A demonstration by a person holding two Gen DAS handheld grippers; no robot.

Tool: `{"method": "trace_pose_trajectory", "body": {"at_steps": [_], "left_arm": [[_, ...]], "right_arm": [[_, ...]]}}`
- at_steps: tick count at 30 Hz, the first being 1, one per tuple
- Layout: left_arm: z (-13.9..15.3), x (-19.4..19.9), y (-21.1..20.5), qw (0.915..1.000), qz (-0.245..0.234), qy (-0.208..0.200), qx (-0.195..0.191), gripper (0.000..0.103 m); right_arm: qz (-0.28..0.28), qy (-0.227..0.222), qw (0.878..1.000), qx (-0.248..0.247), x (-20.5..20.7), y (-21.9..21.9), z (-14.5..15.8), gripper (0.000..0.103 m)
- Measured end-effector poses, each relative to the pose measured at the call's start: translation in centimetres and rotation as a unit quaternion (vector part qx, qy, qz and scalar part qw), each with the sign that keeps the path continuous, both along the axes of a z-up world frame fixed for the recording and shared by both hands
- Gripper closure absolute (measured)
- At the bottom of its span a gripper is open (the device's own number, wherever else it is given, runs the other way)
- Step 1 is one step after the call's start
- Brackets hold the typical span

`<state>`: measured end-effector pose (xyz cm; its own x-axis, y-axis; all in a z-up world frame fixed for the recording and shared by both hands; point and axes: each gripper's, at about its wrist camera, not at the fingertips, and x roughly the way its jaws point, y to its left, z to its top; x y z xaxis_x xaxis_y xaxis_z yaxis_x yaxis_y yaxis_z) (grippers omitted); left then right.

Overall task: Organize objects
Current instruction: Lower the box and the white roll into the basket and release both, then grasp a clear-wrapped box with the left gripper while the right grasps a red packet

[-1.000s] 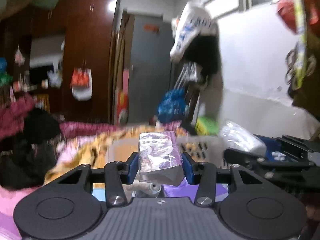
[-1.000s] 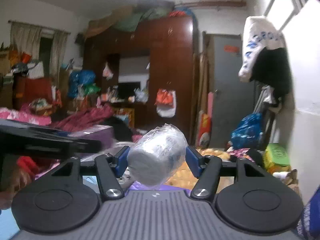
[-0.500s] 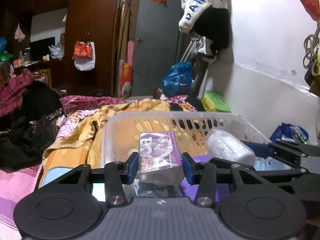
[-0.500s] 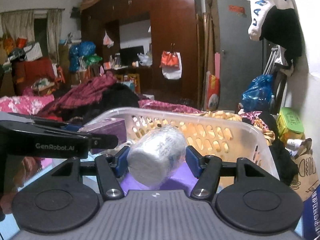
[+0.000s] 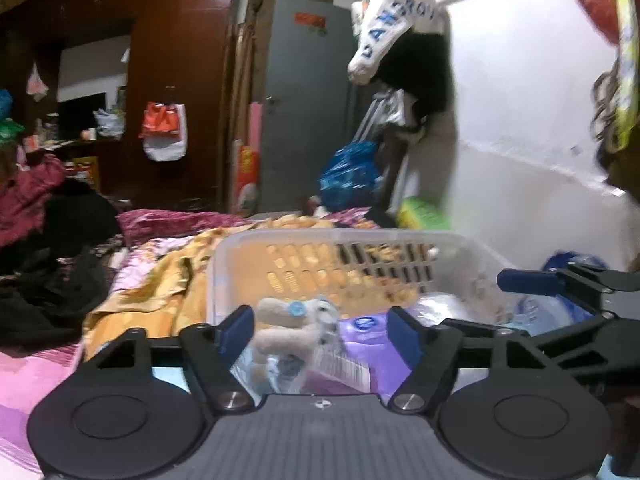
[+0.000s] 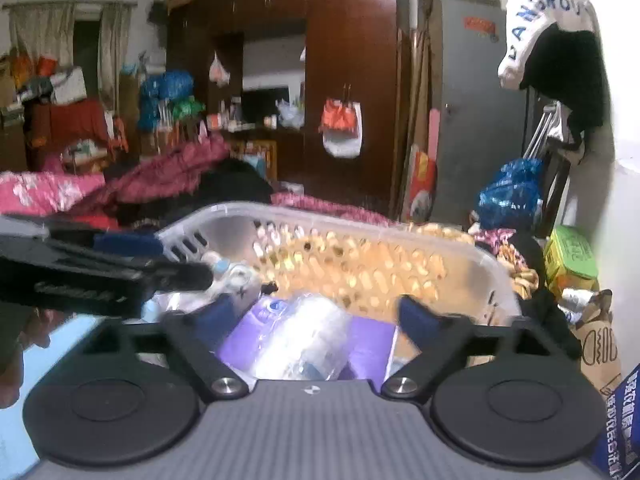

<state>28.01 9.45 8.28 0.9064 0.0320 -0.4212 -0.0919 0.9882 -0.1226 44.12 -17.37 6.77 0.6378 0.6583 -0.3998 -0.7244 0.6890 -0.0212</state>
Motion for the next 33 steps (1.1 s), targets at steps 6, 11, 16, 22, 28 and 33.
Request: {"method": "trace_pose_trajectory", "body": {"at_steps": [6, 11, 16, 22, 28, 33], "left_arm": [[1.3, -6.7, -0.8, 0.9973, -0.005, -0.066, 0.030, 0.009], [-0.4, -11.3, -1.6, 0.9960, -0.013, -0.069, 0.055, 0.005], [-2.9, -11.6, -1.0, 0.9968, -0.005, -0.048, 0.063, 0.005], [-5.2, -8.4, 0.5, 0.9994, -0.006, -0.005, 0.034, 0.005], [-7.9, -5.5, 0.3, 0.9982, 0.003, 0.045, 0.038, 0.005], [-8.8, -4.1, 1.1, 0.9977, 0.007, 0.065, 0.019, 0.005]], "right_arm": [[0.002, -0.015, 0.999, 0.037, -2.6, -2.6, 1.1, 0.000], [0.038, -0.025, 0.996, 0.082, -6.8, -5.8, -0.6, 0.000], [0.025, 0.010, 0.997, 0.075, -6.5, -6.0, -3.4, 0.000], [-0.025, 0.115, 0.991, 0.057, -1.9, -3.8, -5.8, 0.000], [-0.033, 0.142, 0.989, 0.029, 0.2, -1.5, -7.5, 0.000], [-0.018, 0.170, 0.985, 0.015, 1.2, -0.8, -8.5, 0.003]]}}
